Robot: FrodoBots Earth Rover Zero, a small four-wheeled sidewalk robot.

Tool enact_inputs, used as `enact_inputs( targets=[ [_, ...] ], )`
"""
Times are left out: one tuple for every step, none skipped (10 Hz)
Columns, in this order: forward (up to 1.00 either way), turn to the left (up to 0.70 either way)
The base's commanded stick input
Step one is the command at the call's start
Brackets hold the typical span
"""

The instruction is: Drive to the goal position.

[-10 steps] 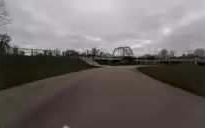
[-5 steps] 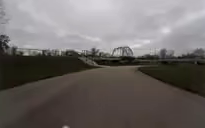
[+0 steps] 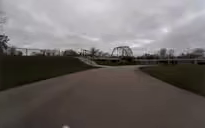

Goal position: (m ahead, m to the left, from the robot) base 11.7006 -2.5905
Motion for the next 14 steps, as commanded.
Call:
enact_inputs(
  targets=[
    [1.00,0.00],
    [1.00,0.00],
    [1.00,0.00],
    [1.00,0.00],
    [1.00,0.00],
    [1.00,0.00],
    [1.00,0.00],
    [1.00,0.00],
    [1.00,0.00],
    [1.00,0.00],
    [1.00,0.00],
    [1.00,0.00],
    [1.00,0.00],
    [1.00,0.00]
  ],
)
